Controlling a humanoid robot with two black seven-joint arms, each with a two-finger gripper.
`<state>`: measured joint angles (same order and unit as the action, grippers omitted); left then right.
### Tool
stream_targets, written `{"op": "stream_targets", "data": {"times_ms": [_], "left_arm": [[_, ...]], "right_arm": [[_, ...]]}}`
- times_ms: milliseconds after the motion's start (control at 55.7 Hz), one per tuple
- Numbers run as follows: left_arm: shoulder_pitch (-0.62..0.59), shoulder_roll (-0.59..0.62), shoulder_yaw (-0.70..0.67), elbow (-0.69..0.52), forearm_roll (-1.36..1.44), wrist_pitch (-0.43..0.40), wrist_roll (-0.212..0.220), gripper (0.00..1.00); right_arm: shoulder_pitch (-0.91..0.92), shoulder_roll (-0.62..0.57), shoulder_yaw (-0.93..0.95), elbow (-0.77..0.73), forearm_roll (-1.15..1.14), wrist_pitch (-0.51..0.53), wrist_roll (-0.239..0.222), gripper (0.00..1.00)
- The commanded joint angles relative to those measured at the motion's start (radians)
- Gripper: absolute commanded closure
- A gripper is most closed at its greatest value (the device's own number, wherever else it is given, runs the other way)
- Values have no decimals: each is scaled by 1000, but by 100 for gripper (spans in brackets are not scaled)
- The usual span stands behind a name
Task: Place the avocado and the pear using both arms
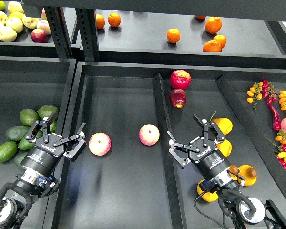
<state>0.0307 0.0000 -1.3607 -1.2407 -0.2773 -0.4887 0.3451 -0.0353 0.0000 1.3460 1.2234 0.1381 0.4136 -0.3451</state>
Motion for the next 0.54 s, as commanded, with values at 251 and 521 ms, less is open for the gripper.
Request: {"op": "stream_targets", "data": {"times_ms": [251, 521], "left_arm": [[2, 0, -1, -9, 0, 0, 0, 1], [2, 0, -1, -13, 0, 0, 0, 1]], "right_arm": [[2, 0, 1, 8, 2, -2, 146, 1], [6, 0, 1, 57, 90, -41, 192, 1]]}}
